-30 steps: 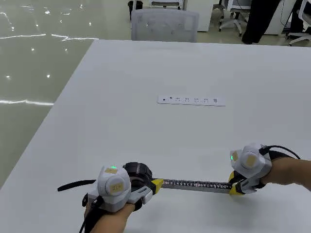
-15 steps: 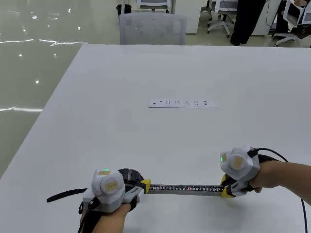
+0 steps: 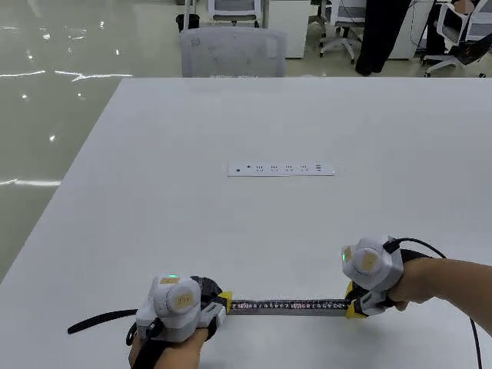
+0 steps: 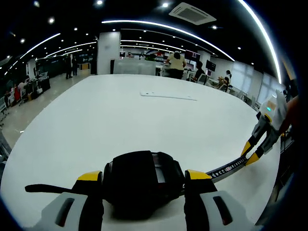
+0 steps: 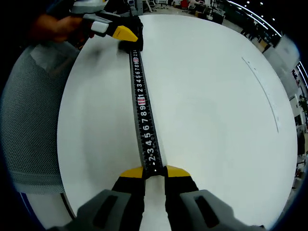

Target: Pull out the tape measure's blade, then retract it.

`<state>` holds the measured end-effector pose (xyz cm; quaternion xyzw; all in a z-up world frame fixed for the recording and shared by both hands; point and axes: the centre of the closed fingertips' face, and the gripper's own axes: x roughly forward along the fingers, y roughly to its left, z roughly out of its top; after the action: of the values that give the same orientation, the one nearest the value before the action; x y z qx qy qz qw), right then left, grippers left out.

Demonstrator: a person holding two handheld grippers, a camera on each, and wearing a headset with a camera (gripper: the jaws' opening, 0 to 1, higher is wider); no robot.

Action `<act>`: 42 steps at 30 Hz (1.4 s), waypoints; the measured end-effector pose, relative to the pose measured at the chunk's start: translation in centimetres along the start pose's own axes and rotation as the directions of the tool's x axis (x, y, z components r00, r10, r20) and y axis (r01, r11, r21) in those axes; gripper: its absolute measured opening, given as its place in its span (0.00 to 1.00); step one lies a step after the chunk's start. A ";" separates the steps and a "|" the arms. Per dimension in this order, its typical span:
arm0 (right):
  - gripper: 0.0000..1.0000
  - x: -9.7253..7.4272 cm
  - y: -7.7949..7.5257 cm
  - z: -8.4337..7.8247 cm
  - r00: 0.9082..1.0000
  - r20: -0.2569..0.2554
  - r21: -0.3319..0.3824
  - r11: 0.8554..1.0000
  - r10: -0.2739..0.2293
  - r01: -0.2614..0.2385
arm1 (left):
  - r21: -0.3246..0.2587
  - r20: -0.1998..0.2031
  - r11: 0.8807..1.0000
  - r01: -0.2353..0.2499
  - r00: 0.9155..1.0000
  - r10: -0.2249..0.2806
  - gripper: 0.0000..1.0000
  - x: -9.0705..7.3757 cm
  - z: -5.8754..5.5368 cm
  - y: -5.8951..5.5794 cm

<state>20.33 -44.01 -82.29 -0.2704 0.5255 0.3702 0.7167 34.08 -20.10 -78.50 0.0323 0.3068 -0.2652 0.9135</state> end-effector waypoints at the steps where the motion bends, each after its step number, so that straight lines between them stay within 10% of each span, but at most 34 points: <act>1: 0.13 0.0 0.0 0.0 1.000 0.000 0.004 1.000 0.000 0.000 | 0.004 -0.002 1.000 -0.002 1.000 0.002 0.65 0.0 0.0 0.0; 42: 0.14 0.3 -0.1 1.2 0.998 0.055 -0.022 0.999 0.026 -0.025 | -0.001 -0.012 0.998 0.058 0.998 -0.058 0.61 -0.1 -0.4 0.1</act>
<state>21.16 -43.03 -82.22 -0.2608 0.5049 0.3922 0.7234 33.87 -19.92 -78.76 0.0244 0.3133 -0.2914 0.9035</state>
